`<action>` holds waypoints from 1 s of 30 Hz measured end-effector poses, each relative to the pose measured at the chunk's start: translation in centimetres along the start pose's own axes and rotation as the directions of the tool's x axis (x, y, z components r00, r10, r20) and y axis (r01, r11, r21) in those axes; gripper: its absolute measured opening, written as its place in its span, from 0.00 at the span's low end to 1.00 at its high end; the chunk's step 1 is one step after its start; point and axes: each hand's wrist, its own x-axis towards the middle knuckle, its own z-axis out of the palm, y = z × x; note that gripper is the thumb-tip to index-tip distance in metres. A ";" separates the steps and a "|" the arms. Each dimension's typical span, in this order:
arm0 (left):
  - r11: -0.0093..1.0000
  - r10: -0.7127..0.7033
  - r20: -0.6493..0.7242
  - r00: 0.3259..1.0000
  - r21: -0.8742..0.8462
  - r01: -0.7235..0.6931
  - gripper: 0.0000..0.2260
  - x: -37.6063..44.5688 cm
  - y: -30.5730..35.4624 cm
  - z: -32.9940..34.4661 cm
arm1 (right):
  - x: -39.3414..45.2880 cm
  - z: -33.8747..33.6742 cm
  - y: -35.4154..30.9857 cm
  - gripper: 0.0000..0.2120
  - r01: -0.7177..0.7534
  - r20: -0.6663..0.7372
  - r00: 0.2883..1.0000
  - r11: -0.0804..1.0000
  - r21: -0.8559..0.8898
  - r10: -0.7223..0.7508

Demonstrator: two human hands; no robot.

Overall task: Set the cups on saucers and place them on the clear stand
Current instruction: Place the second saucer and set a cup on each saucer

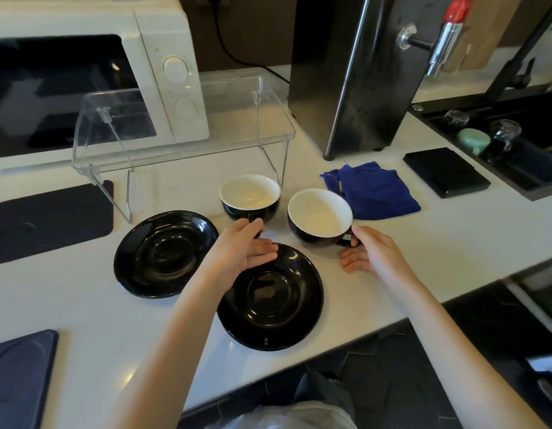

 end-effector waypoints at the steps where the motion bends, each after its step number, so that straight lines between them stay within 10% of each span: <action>1: 1.000 0.013 -0.023 1.000 0.013 -0.012 0.09 0.0 0.2 -0.2 | -0.1 0.0 0.0 0.16 0.015 -0.003 1.000 1.000 -0.014 -0.015; 30: 0.922 0.385 -0.264 0.884 0.058 -0.384 0.13 -7.6 -3.8 -10.4 | -8.6 4.4 0.5 0.18 0.200 0.258 0.946 0.980 0.007 -0.195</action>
